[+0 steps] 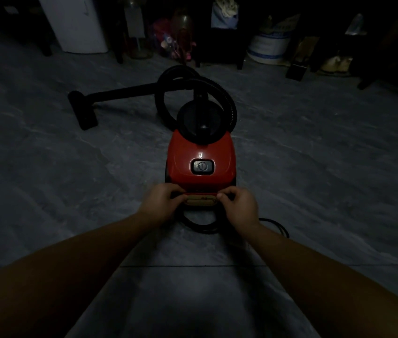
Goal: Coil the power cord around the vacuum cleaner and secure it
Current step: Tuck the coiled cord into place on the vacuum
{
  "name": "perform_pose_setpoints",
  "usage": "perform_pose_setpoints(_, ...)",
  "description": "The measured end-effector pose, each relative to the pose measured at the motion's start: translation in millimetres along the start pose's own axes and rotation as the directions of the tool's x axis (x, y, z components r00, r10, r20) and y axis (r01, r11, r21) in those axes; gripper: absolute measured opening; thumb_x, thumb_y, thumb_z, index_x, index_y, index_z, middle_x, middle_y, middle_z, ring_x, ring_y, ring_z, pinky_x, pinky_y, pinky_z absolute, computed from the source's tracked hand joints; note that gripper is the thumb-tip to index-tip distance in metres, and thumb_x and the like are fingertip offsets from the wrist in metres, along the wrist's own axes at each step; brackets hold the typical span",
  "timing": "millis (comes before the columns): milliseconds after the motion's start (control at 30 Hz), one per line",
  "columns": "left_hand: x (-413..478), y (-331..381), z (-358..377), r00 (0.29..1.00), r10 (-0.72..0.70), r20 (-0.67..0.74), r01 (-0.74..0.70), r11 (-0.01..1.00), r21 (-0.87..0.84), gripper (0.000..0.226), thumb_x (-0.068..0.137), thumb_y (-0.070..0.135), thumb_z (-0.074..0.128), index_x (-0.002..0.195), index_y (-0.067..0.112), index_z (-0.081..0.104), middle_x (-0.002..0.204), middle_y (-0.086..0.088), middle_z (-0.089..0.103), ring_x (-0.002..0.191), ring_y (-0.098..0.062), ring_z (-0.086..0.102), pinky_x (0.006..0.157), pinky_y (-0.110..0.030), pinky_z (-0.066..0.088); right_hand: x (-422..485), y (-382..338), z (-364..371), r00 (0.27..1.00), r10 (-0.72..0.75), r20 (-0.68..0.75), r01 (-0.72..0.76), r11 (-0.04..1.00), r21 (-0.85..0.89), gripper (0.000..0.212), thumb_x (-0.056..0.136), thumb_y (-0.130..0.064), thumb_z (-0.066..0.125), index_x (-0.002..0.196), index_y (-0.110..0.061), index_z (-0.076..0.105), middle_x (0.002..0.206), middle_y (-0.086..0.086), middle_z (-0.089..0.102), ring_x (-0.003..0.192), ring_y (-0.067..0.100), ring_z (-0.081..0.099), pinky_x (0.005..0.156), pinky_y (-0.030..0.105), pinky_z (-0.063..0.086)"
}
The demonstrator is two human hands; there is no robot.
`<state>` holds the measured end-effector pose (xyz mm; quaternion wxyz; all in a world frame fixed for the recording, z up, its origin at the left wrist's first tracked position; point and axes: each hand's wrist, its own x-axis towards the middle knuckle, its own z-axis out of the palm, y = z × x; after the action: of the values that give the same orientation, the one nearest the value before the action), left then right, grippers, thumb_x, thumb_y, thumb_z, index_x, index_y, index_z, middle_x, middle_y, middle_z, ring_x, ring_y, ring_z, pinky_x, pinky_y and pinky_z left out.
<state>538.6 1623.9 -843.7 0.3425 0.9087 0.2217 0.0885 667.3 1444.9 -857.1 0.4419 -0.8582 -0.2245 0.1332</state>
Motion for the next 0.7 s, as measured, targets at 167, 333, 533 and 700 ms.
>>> perform_pose_setpoints(167, -2.6, 2.6, 4.5, 0.998, -0.048, -0.046, 0.048, 0.999, -0.015, 0.021, 0.09, 0.021, 0.068, 0.108, 0.012, 0.073, 0.105, -0.003, 0.074, 0.089, -0.01, 0.065, 0.08, -0.022, 0.05, -3.0, -1.3, -0.1, 0.999, 0.038, -0.011, -0.038, 0.999, 0.036, 0.01, 0.087, -0.023, 0.071, 0.094, -0.017, 0.074, 0.085, -0.008, 0.068, 0.081, 0.008, 0.063, 0.074, 0.021, 0.049)
perform_pose_setpoints(333, -5.5, -3.5, 2.2, 0.997, -0.081, -0.013, 0.081, 0.996, 0.021, 0.019, 0.092, 0.023, 0.065, 0.106, 0.013, 0.074, 0.104, -0.001, 0.074, 0.087, -0.01, 0.066, 0.081, -0.026, 0.051, -3.1, 4.1, -1.2, 0.992, 0.116, -0.052, -0.113, 0.992, 0.06, 0.015, 0.083, -0.028, 0.075, 0.091, -0.016, 0.075, 0.084, -0.004, 0.071, 0.079, 0.01, 0.066, 0.073, 0.026, 0.054)
perform_pose_setpoints(533, -10.5, -14.7, -2.0, 0.989, -0.142, 0.044, 0.14, 0.989, 0.045, 0.017, 0.092, 0.025, 0.065, 0.102, 0.015, 0.073, 0.102, -0.002, 0.074, 0.09, -0.014, 0.068, 0.087, -0.038, 0.055, 1.2, 9.2, -3.0, 0.986, 0.162, -0.042, -0.16, 0.986, 0.042, 0.014, 0.08, -0.034, 0.076, 0.081, -0.021, 0.076, 0.079, -0.004, 0.074, 0.078, 0.013, 0.069, 0.07, 0.026, 0.051)
perform_pose_setpoints(700, -8.4, -5.7, 1.9, 0.991, -0.133, 0.023, 0.133, 0.991, 0.021, 0.017, 0.091, 0.03, 0.065, 0.103, 0.018, 0.071, 0.098, 0.002, 0.072, 0.087, -0.011, 0.066, 0.082, -0.032, 0.054, -2.4, 4.9, -5.1, 0.994, 0.099, -0.043, -0.101, 0.995, -0.027, 0.016, 0.084, -0.033, 0.073, 0.086, -0.017, 0.076, 0.08, -0.003, 0.074, 0.075, 0.012, 0.068, 0.065, 0.023, 0.047)
